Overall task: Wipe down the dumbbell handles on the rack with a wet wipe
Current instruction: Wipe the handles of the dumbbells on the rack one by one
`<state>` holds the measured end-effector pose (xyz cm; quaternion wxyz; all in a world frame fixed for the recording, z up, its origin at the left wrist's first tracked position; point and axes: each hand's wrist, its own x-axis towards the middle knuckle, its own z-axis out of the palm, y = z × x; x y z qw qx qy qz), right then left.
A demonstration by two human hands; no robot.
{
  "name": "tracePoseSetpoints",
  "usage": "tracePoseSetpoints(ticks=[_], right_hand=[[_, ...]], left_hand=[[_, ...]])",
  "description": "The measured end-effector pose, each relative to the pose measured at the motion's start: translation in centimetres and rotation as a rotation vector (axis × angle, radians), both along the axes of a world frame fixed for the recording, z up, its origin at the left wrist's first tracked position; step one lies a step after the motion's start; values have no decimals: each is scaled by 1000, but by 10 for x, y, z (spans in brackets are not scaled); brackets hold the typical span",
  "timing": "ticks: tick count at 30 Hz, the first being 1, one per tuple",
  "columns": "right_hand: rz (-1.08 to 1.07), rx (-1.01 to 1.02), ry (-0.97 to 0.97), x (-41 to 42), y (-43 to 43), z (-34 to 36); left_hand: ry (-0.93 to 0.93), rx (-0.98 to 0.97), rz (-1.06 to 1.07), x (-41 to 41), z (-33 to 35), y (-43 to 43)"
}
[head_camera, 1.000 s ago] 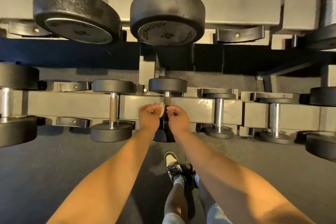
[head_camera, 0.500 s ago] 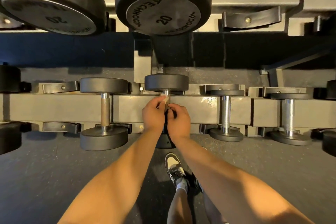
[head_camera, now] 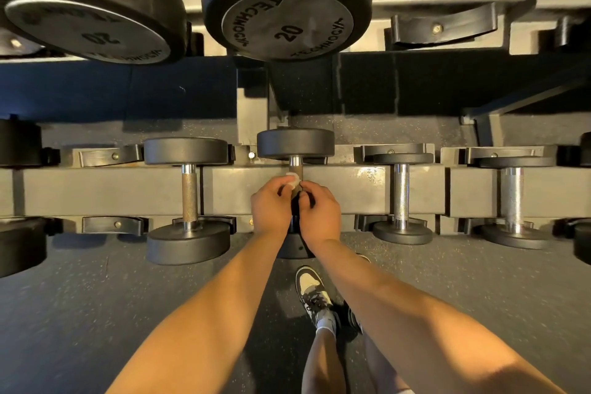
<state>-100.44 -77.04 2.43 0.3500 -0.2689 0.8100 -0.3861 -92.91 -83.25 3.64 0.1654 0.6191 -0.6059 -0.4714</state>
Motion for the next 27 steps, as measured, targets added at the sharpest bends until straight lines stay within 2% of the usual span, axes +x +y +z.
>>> tracePoseSetpoints(ticks=[3,8,13,16,23,27], right_hand=[[-4,-3,-7,0,0,0],[-35,-13,4,2,-1,-6],[-83,-27,-68,1,3,-6],[-79,-16,-80,2,6,-3],[-36,-24,-33,-1,3,-9],[-71,-15,-94,-2,5,-6]], left_hand=[[2,-16,-35,8,2,4],[37,-5,21,-7,3,-17],[-15,-24,-72,1,5,-7],[-42,30,-117,19,2,11],[-68,39,-31,12,8,-3],[-146,2,-114,9,12,6]])
